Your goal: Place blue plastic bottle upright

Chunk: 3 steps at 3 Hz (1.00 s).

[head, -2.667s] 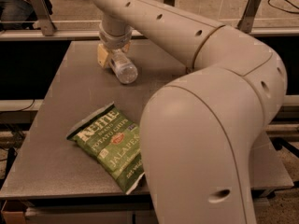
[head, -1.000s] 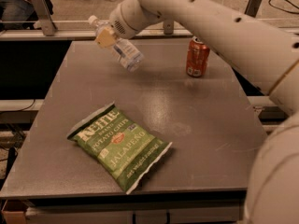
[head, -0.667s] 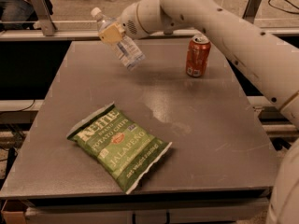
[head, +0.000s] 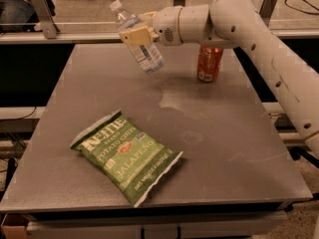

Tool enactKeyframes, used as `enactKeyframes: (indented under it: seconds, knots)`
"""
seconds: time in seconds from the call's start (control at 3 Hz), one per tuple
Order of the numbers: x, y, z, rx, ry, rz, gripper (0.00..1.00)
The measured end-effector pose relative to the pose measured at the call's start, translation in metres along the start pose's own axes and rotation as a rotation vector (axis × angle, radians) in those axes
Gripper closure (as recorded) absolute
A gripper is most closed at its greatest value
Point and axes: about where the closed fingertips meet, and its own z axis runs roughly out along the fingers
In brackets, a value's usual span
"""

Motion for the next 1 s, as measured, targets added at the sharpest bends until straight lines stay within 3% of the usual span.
enactKeyframes:
  seconds: [0.33,0.67,1.0]
  knots:
    - [-0.002,0.006,0.002,-0.018,-0.009,-0.087,1.0]
    - [0.0,0.006,0.003,-0.026,-0.027,-0.076,1.0]
    - [-0.001,0.02,-0.017,-0.025,-0.079,-0.054,1.0]
